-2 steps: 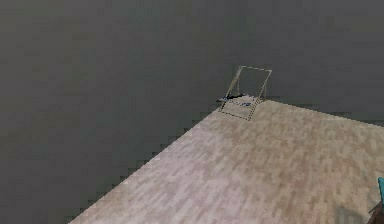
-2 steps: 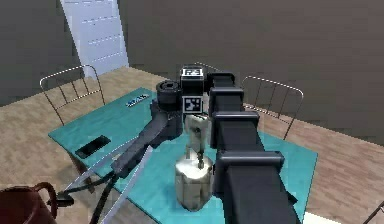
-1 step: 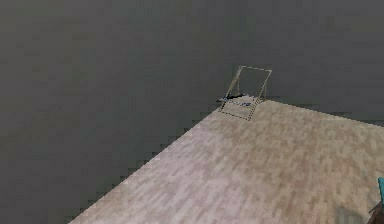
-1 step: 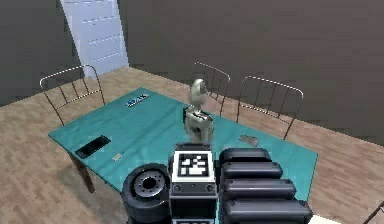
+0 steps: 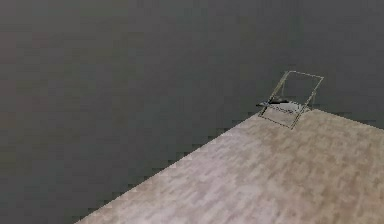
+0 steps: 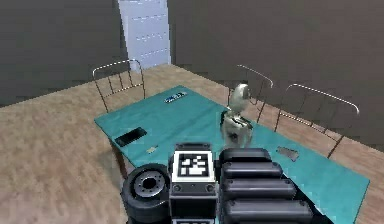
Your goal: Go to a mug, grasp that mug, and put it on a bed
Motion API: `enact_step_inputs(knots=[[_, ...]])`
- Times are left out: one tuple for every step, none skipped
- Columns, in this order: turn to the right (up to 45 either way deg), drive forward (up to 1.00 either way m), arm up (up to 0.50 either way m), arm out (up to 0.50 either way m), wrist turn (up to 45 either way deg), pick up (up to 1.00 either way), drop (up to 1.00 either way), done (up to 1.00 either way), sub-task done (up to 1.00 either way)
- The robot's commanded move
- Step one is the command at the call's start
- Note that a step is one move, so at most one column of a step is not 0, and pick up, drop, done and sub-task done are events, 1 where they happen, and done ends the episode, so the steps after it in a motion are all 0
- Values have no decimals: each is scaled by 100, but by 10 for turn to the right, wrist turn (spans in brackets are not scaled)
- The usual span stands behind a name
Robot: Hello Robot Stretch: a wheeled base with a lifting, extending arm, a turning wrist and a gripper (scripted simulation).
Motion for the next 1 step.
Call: enact_step_inputs(knots=[[0, 35, 0, 0, 0, 0, 0, 0, 0]])
